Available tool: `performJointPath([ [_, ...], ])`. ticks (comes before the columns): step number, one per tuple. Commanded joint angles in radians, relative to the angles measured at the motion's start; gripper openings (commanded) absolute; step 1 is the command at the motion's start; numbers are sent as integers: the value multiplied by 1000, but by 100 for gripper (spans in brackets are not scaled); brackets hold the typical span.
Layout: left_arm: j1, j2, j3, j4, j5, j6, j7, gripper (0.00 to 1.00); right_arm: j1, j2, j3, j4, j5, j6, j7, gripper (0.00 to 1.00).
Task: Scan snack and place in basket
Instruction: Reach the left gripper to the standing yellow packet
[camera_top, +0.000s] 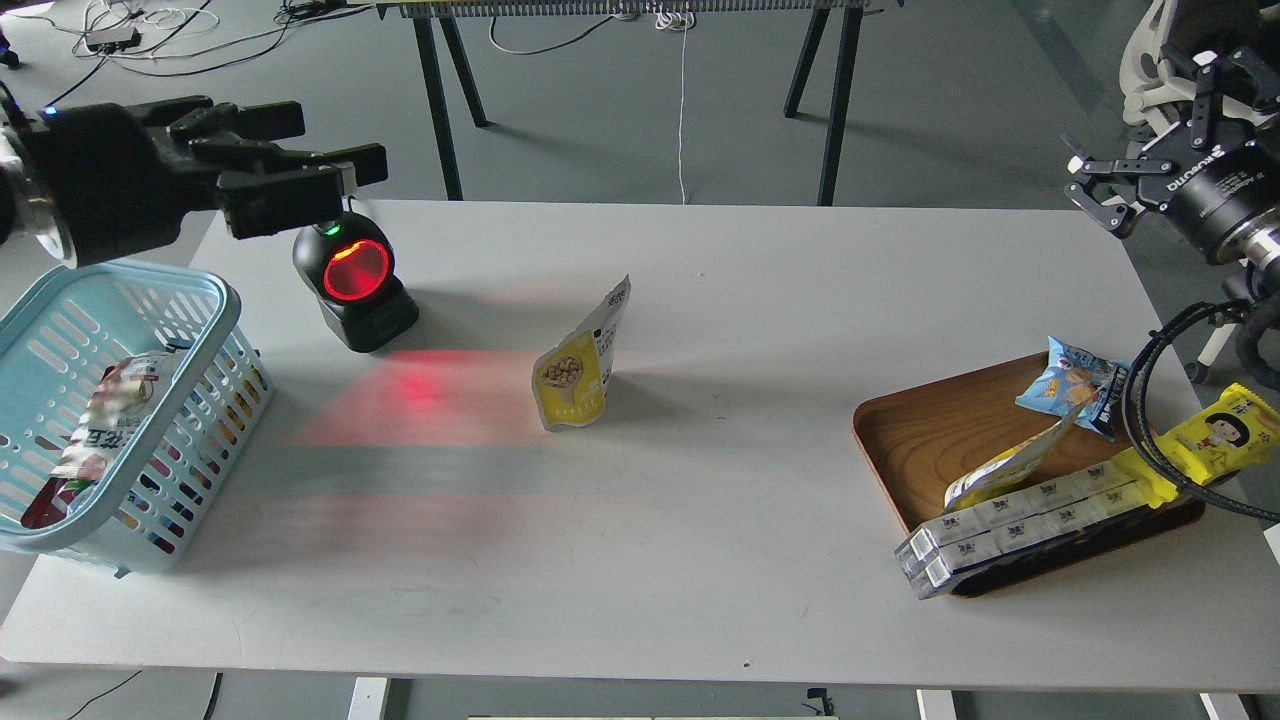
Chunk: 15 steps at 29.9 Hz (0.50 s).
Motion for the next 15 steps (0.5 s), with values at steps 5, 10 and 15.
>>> performJointPath([
  [5,7,-324,4,0,119,-131,286,100,5,11,33,-38,0,0,-2,98],
  [10,8,-473,30,1,137,-197,501,99,2,17,32,-38,0,0,0,98],
  [15,10,-540,140,15,235,-200,579,99,0,36,30,-41,0,0,0,98],
])
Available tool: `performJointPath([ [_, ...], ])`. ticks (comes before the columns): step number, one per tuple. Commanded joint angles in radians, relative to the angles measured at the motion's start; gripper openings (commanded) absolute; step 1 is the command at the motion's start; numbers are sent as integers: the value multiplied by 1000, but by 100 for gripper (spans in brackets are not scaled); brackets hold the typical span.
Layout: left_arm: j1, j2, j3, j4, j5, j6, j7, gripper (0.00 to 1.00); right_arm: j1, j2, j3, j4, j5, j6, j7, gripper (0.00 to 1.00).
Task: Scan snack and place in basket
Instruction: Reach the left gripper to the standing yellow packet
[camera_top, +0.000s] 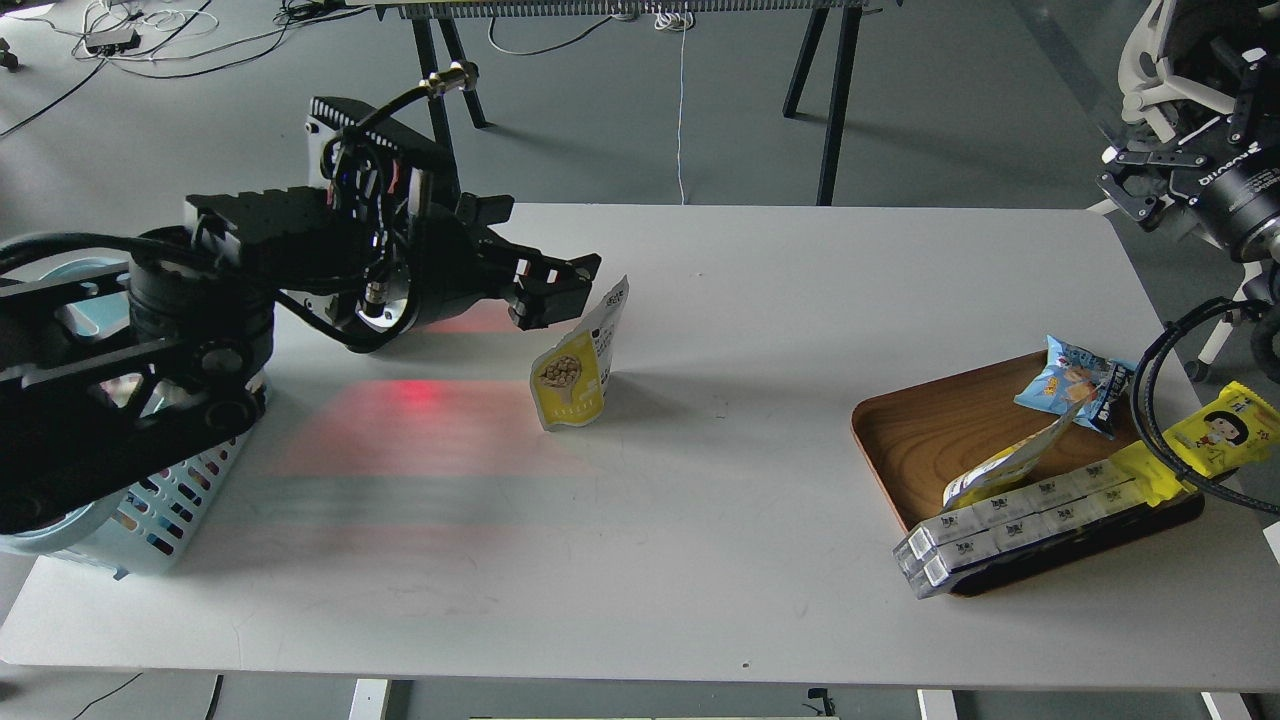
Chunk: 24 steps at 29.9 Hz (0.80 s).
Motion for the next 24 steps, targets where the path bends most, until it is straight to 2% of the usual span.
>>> performJointPath([
  [1,6,-40,75,14,78,-2,37,99,-3,8,-4,0,0,0,-1,98],
  [10,93,-115,55,53,126,-2,37,99,-9,17,-1,0,0,0,0,98],
  [18,173,-193,-22,121,218,-2,37,96,-9,18,-3,1,0,0,0,98],
  [19,178,-193,-25,124,230,-2,37,92,-9,18,-1,1,0,0,0,98],
  [21,187,-193,-25,129,237,-2,37,79,-9,18,-1,1,0,0,0,98],
  [22,188,-193,-26,129,240,-2,37,70,-9,18,-1,1,0,0,0,98],
  [24,190,-190,-26,129,261,-2,37,45,-9,18,-1,1,0,0,0,98],
])
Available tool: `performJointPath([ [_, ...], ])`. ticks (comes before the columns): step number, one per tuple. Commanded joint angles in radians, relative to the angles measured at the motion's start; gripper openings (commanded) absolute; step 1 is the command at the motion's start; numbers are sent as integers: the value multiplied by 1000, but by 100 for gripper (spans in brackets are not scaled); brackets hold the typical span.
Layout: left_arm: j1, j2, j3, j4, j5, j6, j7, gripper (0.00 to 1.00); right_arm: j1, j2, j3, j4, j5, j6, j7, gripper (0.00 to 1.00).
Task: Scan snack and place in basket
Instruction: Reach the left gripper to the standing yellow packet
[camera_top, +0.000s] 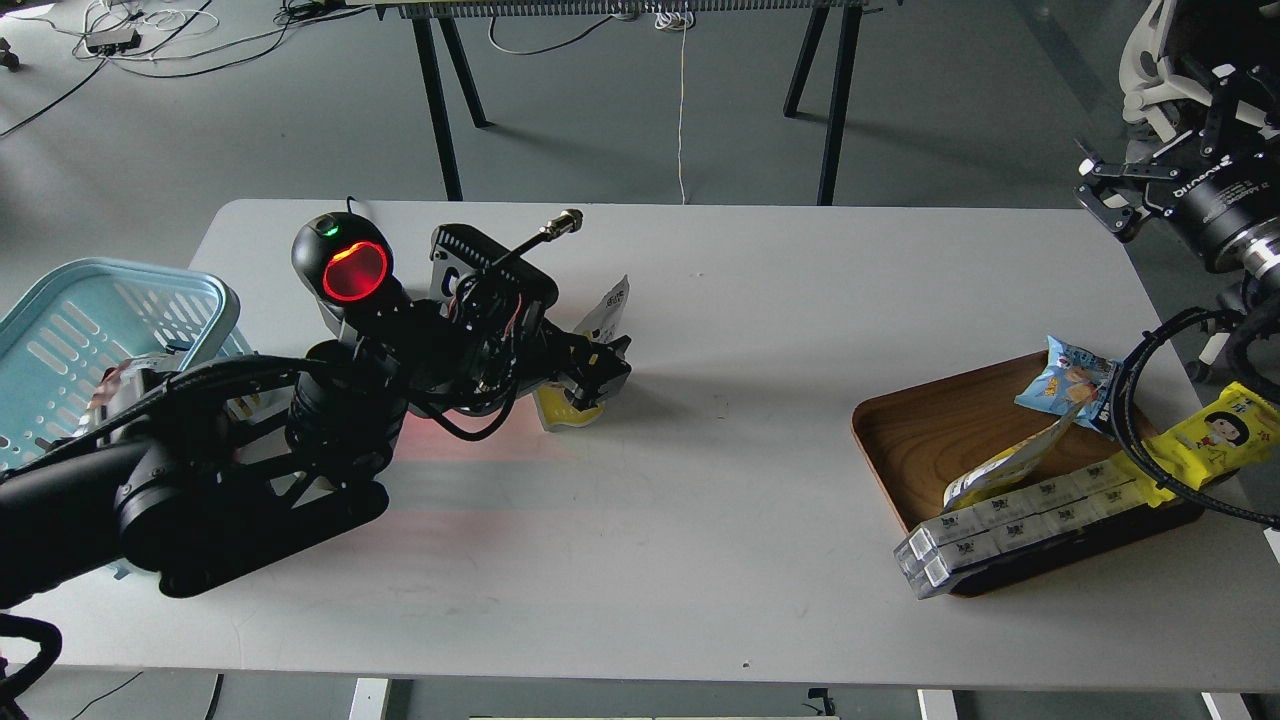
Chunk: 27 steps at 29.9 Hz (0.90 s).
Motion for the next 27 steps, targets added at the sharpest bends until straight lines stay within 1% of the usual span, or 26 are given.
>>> performJointPath([
  [1,5,2,-2,1,41,0,0,30,0,0,0,0,0,0,0,98],
  [2,5,2,-3,1,55,0,0,27,0,0,0,0,0,0,0,98],
  [3,5,1,-8,1,60,0,0,21,0,0,0,-2,0,0,0,98],
  [4,7,-1,-12,1,60,0,0,7,0,0,0,-2,0,0,0,98],
  [5,7,-2,-15,1,60,0,0,3,0,0,0,-2,0,0,0,98],
  [6,10,-5,-15,1,60,0,0,1,0,0,0,-2,0,0,0,98],
  [16,88,-8,-43,1,64,0,0,0,0,0,0,-2,-1,0,0,98],
  [26,113,14,-69,-14,64,0,0,0,0,2,0,-2,-1,0,0,98],
  [27,111,22,-83,-25,64,0,-9,0,0,2,0,0,-1,0,0,98],
])
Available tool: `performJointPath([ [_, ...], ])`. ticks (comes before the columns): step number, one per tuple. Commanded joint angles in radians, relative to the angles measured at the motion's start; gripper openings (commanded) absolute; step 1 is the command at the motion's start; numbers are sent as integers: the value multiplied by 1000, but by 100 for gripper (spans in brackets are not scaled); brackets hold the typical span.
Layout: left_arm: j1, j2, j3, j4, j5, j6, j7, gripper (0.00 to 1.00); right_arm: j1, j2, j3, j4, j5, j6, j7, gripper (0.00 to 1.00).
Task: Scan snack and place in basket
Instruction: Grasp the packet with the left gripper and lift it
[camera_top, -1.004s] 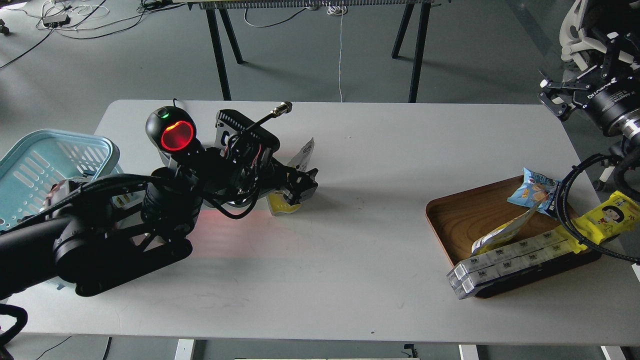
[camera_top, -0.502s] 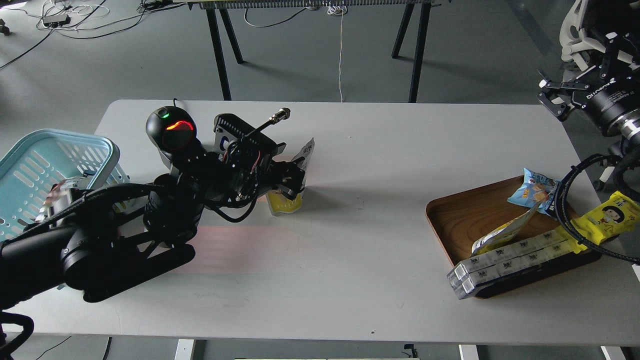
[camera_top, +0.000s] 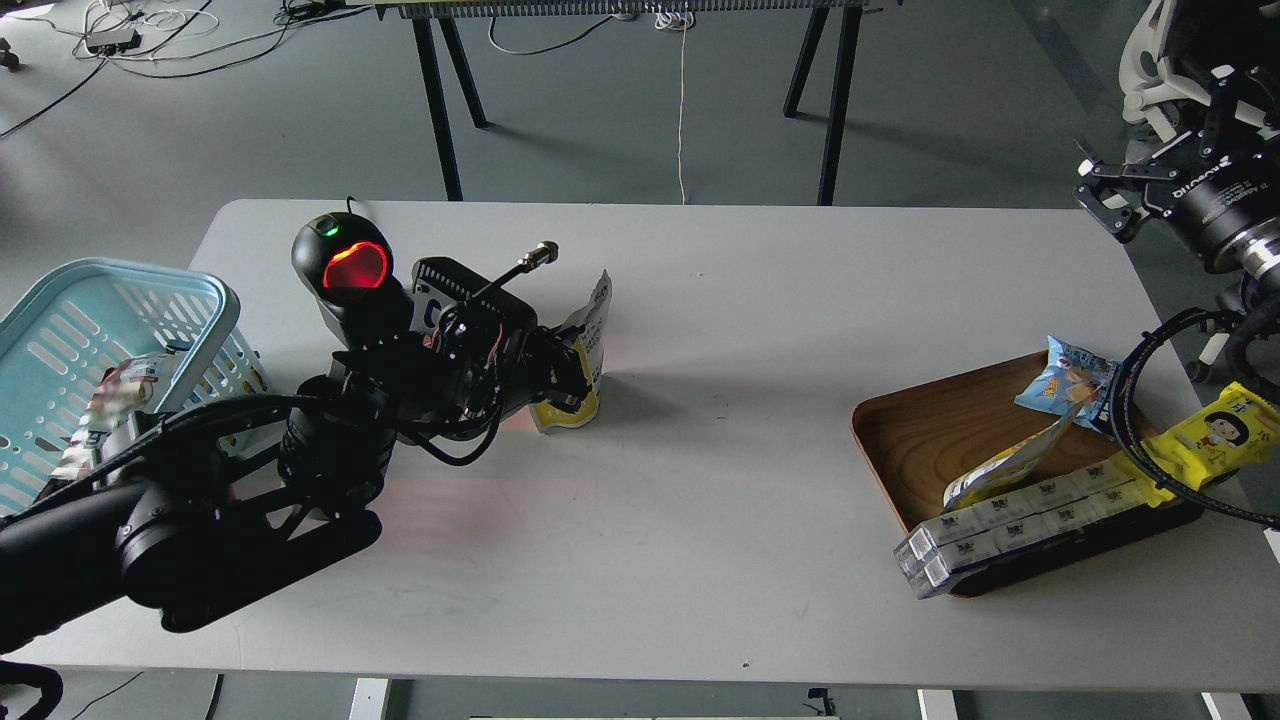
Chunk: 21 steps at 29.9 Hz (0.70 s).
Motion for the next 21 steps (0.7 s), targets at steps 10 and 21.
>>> performJointPath([
  [10,-37,73,-127,-124,-2,0,-116,0,3,-1,0,3,0,0,0,98],
  [21,-146,33,-130,-124,-2,17,-278,0,14,-1,0,5,0,0,-2,98],
])
